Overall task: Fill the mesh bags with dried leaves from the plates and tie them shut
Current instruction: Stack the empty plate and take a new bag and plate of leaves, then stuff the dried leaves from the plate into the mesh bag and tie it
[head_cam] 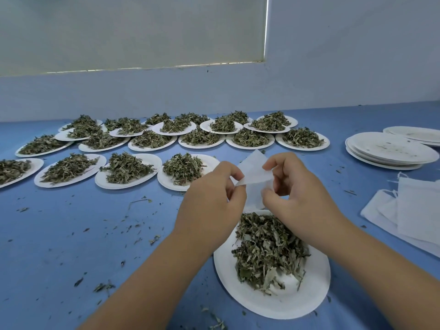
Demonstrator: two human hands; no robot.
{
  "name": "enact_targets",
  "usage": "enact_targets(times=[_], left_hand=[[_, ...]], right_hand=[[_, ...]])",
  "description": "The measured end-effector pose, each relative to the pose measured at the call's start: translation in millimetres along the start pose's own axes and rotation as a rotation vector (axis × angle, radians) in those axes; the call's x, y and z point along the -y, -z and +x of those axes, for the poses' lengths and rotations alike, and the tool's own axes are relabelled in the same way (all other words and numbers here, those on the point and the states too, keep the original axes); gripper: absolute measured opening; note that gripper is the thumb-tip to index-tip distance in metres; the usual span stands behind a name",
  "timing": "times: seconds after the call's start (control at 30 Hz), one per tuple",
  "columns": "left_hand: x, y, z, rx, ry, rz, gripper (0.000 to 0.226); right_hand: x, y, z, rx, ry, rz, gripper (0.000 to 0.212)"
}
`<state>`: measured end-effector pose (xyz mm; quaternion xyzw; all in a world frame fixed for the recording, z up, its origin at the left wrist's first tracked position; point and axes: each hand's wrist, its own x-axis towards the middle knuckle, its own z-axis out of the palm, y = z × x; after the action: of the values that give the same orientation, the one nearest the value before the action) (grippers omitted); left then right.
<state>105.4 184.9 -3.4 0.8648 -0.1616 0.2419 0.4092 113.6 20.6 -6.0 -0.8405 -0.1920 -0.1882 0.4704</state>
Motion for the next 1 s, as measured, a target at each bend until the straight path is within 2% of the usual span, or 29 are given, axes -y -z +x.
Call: enact_targets(times=[0.2,0.3,0.43,0.6,0.77,0.93,1.0], left_hand=[[4,5,1,-0.015,0.001,0.022,0.026],[4,8,1,0.046,0.006,-0.046,0.029],[1,13,-2,0.117,-0.049,-0.139,0.021],[-4,20,-3,0.050,-0.065,-0.134,0.014],[-7,31,-3,-0.020,-0.034,-0.043,0.012],[-9,31,-4,0.009,0.007,0.127,0.011],[-10,30,-5,0.026,0.028,0.154,0.011]], right_hand=[[1,7,2,0.040,-0.091,-0.008,0.035],[1,8,2,0.064,-0.127,-0.012,0.032],[1,11,3,0.079,-0.175,0.017,0.025],[7,23,2,0.189,-0.199,0.066,0.010],[15,39,-1,0.212,-0.153,-0.133,0.026],[22,44,-10,0.484,-0.157,-0.374,0.039],[24,42,-12,0.535,-0.117,-0.422,0.042]])
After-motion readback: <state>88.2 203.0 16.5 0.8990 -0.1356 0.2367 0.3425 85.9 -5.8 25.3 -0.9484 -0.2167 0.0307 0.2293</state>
